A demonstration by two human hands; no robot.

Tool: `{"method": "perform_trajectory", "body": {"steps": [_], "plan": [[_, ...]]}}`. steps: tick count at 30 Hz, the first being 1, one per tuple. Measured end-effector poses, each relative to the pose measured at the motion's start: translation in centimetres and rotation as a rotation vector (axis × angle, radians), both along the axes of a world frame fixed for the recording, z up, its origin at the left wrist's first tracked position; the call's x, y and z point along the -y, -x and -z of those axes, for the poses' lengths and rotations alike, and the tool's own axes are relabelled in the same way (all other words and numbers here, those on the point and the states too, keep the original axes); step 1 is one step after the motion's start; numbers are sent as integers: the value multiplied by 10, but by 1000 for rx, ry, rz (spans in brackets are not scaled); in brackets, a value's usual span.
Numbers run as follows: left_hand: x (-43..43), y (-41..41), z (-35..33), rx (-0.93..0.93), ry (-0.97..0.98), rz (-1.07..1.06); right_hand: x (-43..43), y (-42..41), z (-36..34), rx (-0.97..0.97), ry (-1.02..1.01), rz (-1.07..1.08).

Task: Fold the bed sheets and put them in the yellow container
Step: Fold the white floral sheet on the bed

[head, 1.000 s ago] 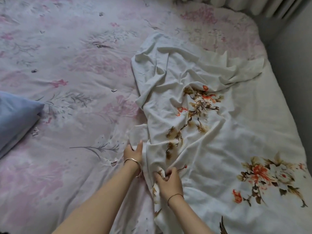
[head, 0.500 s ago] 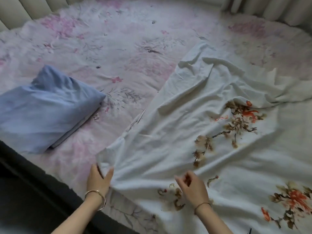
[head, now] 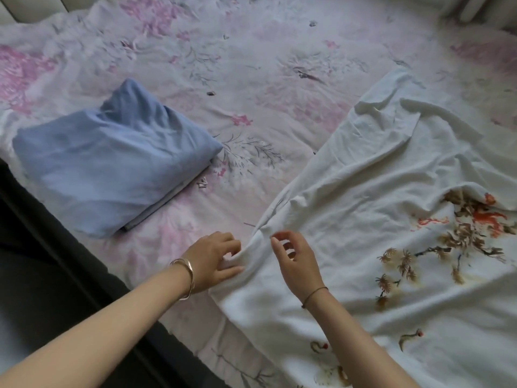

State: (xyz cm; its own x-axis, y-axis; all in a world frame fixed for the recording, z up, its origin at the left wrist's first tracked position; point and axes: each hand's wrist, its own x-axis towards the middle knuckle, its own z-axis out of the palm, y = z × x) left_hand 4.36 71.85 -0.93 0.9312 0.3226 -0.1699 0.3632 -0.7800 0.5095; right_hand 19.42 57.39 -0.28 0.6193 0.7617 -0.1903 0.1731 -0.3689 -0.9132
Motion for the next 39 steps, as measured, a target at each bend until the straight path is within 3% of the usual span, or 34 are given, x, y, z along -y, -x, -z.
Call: {"method": "perform_trajectory", "body": {"steps": [2, 6, 8, 10, 11, 14, 19, 22, 25, 27, 31, 34, 37, 39], "plan": [[-2, 5, -2, 167, -60, 41, -5, 2, 7, 4, 10, -105], [6, 10, -3, 449, -420, 285, -14, 8, 19, 214, 41, -210], [13, 11, 0, 371, -381, 370, -10, 10, 21, 335, 73, -237], [18, 8, 0, 92, -318, 358, -2, 9, 22, 359, 93, -157], [20, 6, -2, -50, -295, 345, 2, 7, 21, 288, 107, -87], [24, -4, -2, -235, -248, 321, 10, 1, 22, -9, 131, 47], [13, -7, -10, -372, -246, 285, 17, 4, 25, -75, 106, 12], [-4, -3, -18, -361, -324, 286, 12, 3, 23, 23, 88, -56], [-16, 6, -24, -197, -341, 324, 2, 4, 16, 355, 115, -217], [-18, 15, -28, -184, -330, 333, -10, 6, 6, 445, 151, -293], [-21, 22, -30, -188, -338, 333, -34, 4, -14, 100, 177, -348], [-26, 25, -37, -187, -291, 268, -51, 0, -26, 133, 354, -532], [-37, 31, -38, -158, -107, -10, -66, -1, -35, 158, 563, -636], [-45, 33, -37, -86, 23, -185, -74, -2, -40, 129, 574, -602]]}}
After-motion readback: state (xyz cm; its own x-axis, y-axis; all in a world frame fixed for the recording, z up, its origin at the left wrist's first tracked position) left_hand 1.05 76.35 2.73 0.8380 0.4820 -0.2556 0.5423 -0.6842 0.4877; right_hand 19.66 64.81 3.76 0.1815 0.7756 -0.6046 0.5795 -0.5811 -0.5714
